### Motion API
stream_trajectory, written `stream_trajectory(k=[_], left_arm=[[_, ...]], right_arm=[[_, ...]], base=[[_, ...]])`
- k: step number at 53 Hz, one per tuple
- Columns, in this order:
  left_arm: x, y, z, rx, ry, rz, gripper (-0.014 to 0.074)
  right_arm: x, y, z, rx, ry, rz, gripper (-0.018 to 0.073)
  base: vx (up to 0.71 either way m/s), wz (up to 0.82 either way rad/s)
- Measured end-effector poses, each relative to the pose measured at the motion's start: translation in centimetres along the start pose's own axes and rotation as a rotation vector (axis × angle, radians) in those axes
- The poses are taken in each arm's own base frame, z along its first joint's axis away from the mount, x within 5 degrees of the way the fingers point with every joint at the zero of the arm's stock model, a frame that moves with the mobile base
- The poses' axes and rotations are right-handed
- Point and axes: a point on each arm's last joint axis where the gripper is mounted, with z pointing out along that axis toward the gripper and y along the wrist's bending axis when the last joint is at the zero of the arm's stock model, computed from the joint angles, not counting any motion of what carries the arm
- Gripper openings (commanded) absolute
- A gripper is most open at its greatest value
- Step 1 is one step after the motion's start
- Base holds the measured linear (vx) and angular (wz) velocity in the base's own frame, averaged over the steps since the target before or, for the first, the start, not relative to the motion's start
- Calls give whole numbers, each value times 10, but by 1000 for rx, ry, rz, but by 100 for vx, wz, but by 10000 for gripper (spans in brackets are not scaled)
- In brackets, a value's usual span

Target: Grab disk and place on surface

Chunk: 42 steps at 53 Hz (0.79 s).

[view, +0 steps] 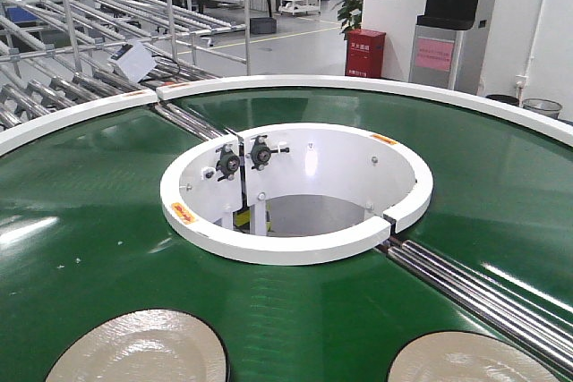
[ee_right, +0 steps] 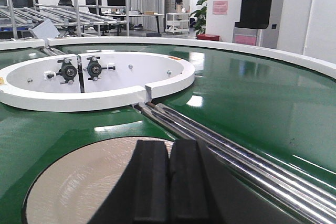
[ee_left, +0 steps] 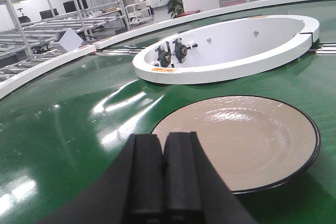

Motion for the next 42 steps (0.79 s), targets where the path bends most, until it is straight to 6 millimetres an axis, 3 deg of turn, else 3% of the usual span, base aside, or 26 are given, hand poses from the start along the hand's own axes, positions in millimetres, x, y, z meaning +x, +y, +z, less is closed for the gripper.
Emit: stream_trajectory(k=[42], left_arm=[[-1,0,0,-3,-13,0,-2]], right_arm=[[0,0,0,0,-2,0,-9]], base=[[0,0]])
